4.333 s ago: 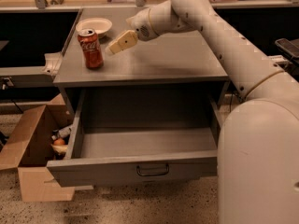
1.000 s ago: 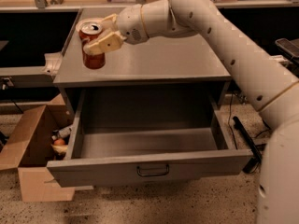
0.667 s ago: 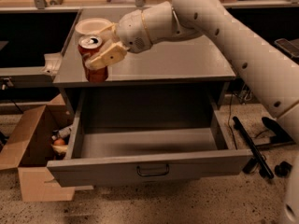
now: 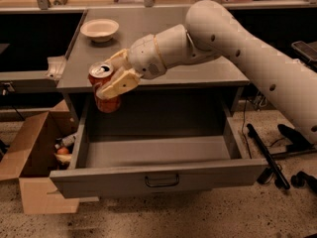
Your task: Place coke can into top drawer
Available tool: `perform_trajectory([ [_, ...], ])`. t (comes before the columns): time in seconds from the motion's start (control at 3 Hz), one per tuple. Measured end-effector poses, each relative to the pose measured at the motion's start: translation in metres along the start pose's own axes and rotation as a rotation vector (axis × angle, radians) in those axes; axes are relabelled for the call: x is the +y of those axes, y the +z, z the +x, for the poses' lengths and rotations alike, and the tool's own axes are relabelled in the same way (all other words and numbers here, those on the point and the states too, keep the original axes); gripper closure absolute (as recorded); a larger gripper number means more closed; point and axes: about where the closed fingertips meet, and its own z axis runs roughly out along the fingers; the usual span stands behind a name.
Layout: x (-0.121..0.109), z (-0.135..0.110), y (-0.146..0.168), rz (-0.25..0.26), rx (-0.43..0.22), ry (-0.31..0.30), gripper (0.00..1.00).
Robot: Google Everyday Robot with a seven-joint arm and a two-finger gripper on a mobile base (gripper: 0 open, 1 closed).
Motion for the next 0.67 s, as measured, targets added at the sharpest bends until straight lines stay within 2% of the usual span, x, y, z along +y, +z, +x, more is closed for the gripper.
perform_trajectory([
  [0.33,0.004,0.014,0.006,-0.006,0.005,0.014,1.00],
  [0.67,0.016,0.046,0.015,-0.020,0.028,0.052,1.00],
])
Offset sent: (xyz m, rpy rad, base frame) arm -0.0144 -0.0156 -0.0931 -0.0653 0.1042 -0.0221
